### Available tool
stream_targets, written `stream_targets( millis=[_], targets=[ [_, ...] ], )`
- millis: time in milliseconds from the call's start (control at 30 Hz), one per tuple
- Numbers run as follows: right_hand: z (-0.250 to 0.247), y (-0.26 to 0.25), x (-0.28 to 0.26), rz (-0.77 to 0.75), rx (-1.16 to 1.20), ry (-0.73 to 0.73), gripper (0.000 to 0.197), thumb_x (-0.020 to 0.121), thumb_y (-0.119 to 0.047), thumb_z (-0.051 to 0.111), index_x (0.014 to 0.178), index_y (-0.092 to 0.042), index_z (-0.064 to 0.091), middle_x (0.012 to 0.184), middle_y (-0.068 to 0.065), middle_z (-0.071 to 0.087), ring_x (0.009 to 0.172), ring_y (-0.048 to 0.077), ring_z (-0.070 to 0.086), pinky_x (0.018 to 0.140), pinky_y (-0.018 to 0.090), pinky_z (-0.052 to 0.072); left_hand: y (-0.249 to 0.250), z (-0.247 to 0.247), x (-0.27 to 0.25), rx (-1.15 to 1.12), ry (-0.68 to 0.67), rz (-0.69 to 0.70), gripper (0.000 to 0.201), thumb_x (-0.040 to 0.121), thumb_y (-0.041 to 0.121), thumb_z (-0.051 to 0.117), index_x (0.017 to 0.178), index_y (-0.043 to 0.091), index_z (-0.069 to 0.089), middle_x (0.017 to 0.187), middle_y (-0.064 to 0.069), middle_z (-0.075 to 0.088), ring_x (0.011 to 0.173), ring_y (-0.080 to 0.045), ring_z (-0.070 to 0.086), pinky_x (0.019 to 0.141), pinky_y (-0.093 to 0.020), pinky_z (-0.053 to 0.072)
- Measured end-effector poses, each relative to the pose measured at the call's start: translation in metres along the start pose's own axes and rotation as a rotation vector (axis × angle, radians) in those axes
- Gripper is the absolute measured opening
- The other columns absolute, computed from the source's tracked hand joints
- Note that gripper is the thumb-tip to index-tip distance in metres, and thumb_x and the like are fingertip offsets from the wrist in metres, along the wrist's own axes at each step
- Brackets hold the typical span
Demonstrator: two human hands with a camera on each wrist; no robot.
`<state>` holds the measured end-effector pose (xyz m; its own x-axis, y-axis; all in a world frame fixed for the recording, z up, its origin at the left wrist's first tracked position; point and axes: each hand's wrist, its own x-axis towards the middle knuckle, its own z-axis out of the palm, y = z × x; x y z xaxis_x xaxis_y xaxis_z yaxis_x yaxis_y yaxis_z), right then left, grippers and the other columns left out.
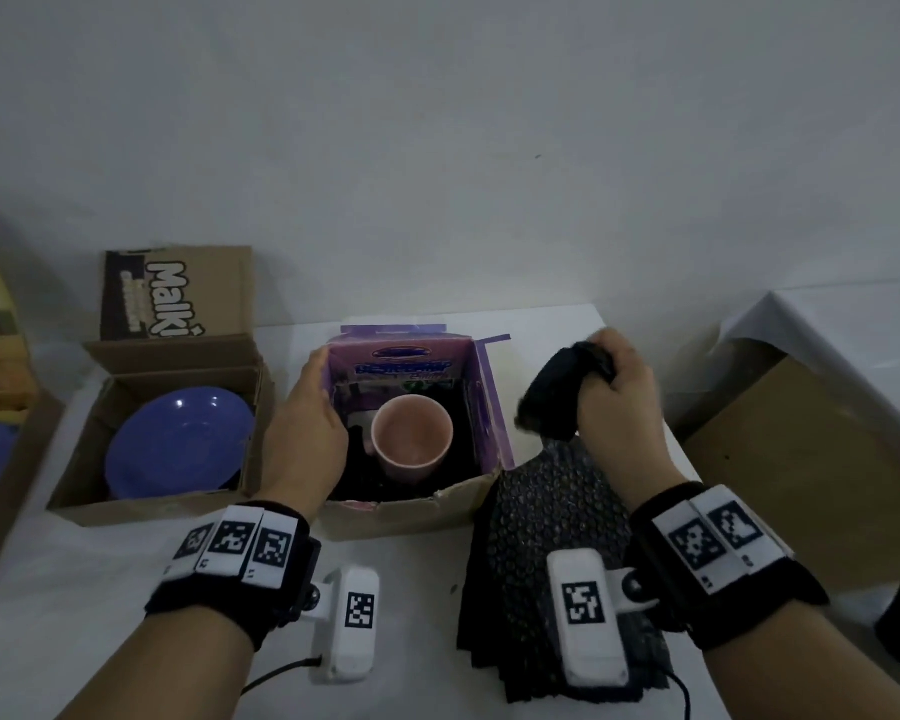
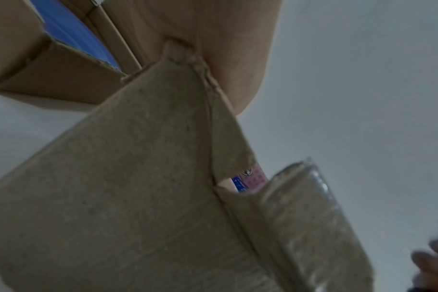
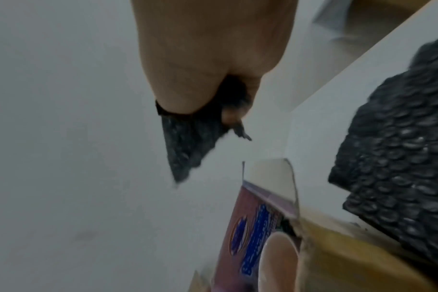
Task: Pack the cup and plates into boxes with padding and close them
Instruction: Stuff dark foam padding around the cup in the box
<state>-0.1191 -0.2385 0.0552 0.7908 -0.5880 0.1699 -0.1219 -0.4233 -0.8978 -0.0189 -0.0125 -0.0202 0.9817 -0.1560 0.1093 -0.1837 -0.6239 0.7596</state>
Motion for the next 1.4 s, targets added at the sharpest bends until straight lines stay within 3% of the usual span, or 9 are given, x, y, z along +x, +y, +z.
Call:
stream_targets(
  millis=[167,333,500,733,800,933,1100,1200,1400],
  targets=[
    [0.052,-0.025,-0.02,-0.233,-0.086,-0.486,0.02,0.079,-0.019,0.038,0.097,-0.017,0.03,0.079,-0.003,0.045,0.065,0.01,0.043,0.057,0.021,0.035,-0.001,-0.001,0.001,-0.025,0.006,0.004,0.056,0.095,0.002,0.035,0.142,0.033,0.036,0.125,-0.004,0.059,0.107,-0.03,0.057,0.082,-0.025,0.036],
    [0.081,-0.004,-0.022,-0.264,-0.659,-0.881,0.021,0.087,-0.005,0.049,0.105,-0.012,0.057,0.118,0.001,0.035,0.093,0.021,0.048,0.079,0.026,0.036,-0.004,0.0,0.003,-0.01,-0.009,-0.014,0.053,0.098,0.009,0.034,0.145,0.032,0.031,0.127,-0.006,0.058,0.107,-0.03,0.057,0.081,-0.026,0.036],
    [0.085,-0.012,-0.016,-0.37,-0.887,-0.781,0.029,0.079,-0.006,0.061,0.088,-0.03,0.074,0.102,0.0,0.057,0.09,0.024,0.06,0.073,0.03,0.049,-0.006,0.0,0.003,-0.022,0.006,-0.009,0.052,0.098,0.01,0.033,0.144,0.035,0.031,0.125,-0.003,0.059,0.105,-0.028,0.058,0.08,-0.025,0.036],
    [0.107,-0.001,-0.022,-0.092,-0.957,-1.234,0.035,0.098,-0.015,0.035,0.124,-0.001,0.055,0.128,0.017,0.055,0.118,0.03,0.052,0.087,0.034,0.04,-0.004,-0.002,0.003,-0.009,0.011,-0.026,0.052,0.098,0.011,0.035,0.146,0.032,0.03,0.129,-0.005,0.058,0.109,-0.03,0.057,0.081,-0.025,0.035],
    [0.113,0.006,-0.022,-0.283,-1.108,-1.304,0.043,0.099,-0.026,0.032,0.136,-0.007,0.044,0.141,0.013,0.044,0.13,0.027,0.041,0.094,0.035,0.034,-0.005,-0.002,0.003,-0.003,0.009,-0.03,0.052,0.098,0.011,0.035,0.146,0.033,0.029,0.128,-0.006,0.058,0.108,-0.03,0.057,0.08,-0.025,0.036],
    [0.112,0.007,-0.022,-0.23,-0.988,-1.168,0.039,0.095,-0.033,0.04,0.121,-0.009,0.056,0.118,0.014,0.061,0.104,0.03,0.057,0.079,0.03,0.039,-0.007,-0.003,0.003,0.04,-0.009,-0.033,0.054,0.098,0.012,0.034,0.147,0.035,0.026,0.126,-0.007,0.059,0.105,-0.031,0.058,0.079,-0.028,0.038],
    [0.053,-0.006,-0.009,-0.205,-0.435,-0.505,0.021,0.085,-0.012,0.053,0.09,-0.026,0.069,0.078,-0.008,0.069,0.067,0.015,0.063,0.064,0.025,0.05,-0.006,-0.005,0.006,0.034,-0.001,-0.004,0.059,0.093,0.005,0.034,0.14,0.041,0.031,0.116,-0.004,0.062,0.094,-0.03,0.059,0.075,-0.028,0.038],
    [0.025,0.022,-0.014,-0.021,-0.408,-0.118,0.02,0.088,-0.002,0.045,0.093,-0.02,0.052,0.086,-0.001,0.062,0.072,0.021,0.059,0.06,0.027,0.039,-0.005,-0.006,0.004,0.033,0.013,0.008,0.058,0.092,0.002,0.035,0.14,0.036,0.035,0.119,-0.005,0.061,0.1,-0.032,0.058,0.077,-0.028,0.037],
    [0.021,0.072,-0.054,0.275,-0.814,-0.578,0.081,0.071,-0.037,0.077,0.135,-0.027,0.029,0.127,0.007,0.031,0.101,0.033,0.056,0.08,0.037,0.05,-0.004,-0.003,0.003,0.057,0.01,0.005,0.054,0.096,0.005,0.037,0.145,0.029,0.031,0.127,-0.01,0.058,0.107,-0.034,0.057,0.082,-0.032,0.04]
  ],
)
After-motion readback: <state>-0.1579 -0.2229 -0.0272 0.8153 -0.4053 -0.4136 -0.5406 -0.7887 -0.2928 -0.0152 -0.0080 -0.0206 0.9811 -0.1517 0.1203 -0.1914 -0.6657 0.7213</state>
